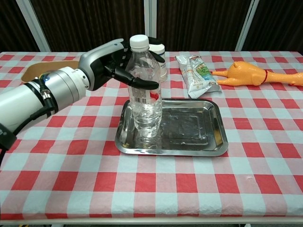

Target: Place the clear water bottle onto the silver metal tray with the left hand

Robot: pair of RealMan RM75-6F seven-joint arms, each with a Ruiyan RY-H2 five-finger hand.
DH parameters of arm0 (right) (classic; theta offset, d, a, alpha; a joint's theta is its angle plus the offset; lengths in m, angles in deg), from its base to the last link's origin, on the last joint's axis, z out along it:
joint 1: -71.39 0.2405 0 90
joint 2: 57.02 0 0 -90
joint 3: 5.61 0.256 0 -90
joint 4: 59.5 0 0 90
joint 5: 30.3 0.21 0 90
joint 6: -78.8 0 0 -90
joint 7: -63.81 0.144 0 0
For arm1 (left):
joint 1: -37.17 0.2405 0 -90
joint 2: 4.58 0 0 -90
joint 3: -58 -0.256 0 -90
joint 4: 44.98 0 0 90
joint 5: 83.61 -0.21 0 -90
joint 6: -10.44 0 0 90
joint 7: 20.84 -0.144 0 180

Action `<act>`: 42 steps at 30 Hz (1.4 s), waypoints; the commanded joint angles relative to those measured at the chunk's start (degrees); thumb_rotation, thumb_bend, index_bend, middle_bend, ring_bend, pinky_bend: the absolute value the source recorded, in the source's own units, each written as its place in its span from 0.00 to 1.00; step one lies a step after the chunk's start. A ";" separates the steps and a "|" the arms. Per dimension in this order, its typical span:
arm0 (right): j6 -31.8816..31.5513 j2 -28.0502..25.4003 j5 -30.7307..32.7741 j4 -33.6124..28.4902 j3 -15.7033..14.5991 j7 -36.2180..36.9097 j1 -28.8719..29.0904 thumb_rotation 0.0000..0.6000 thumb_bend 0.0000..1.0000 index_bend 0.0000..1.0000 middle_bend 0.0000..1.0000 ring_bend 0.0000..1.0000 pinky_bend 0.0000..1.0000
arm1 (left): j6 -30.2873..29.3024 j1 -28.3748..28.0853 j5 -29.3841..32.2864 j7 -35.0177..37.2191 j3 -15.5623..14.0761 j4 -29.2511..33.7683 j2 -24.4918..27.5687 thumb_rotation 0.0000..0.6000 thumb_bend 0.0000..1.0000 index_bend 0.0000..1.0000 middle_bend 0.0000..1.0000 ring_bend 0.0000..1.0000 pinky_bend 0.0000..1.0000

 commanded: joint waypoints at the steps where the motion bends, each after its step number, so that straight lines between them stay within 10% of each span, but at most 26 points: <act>1: -0.03 0.00 0.00 0.03 0.00 0.06 -0.02 1.00 0.10 0.00 0.00 0.00 0.00 | -0.26 -0.13 -0.02 -0.26 0.36 0.90 0.55 1.00 0.00 0.16 0.31 0.30 0.34; 22: -0.50 -0.09 -0.36 -0.13 -0.13 0.14 -0.20 1.00 0.10 0.00 0.00 0.00 0.00 | -1.52 -1.31 6.55 -12.22 11.02 23.59 17.44 1.00 0.00 0.15 0.30 0.28 0.32; 29: -0.69 0.24 -0.61 0.19 -0.24 -0.18 -0.20 1.00 0.10 0.00 0.00 0.00 0.00 | -3.26 -0.05 7.31 -17.95 13.40 16.22 25.44 1.00 0.12 0.18 0.30 0.28 0.33; 34: -0.34 0.61 -0.44 0.63 -0.23 -0.49 -0.03 1.00 0.10 0.00 0.00 0.00 0.00 | -8.14 2.26 2.14 -30.58 8.30 3.38 27.98 1.00 0.24 0.24 0.30 0.25 0.30; 42: -1.08 0.89 -1.00 0.78 -0.34 -0.73 -0.15 1.00 0.10 0.00 0.00 0.00 0.00 | -14.31 12.19 -3.21 -45.14 -3.31 0.05 32.23 1.00 0.24 0.25 0.26 0.17 0.21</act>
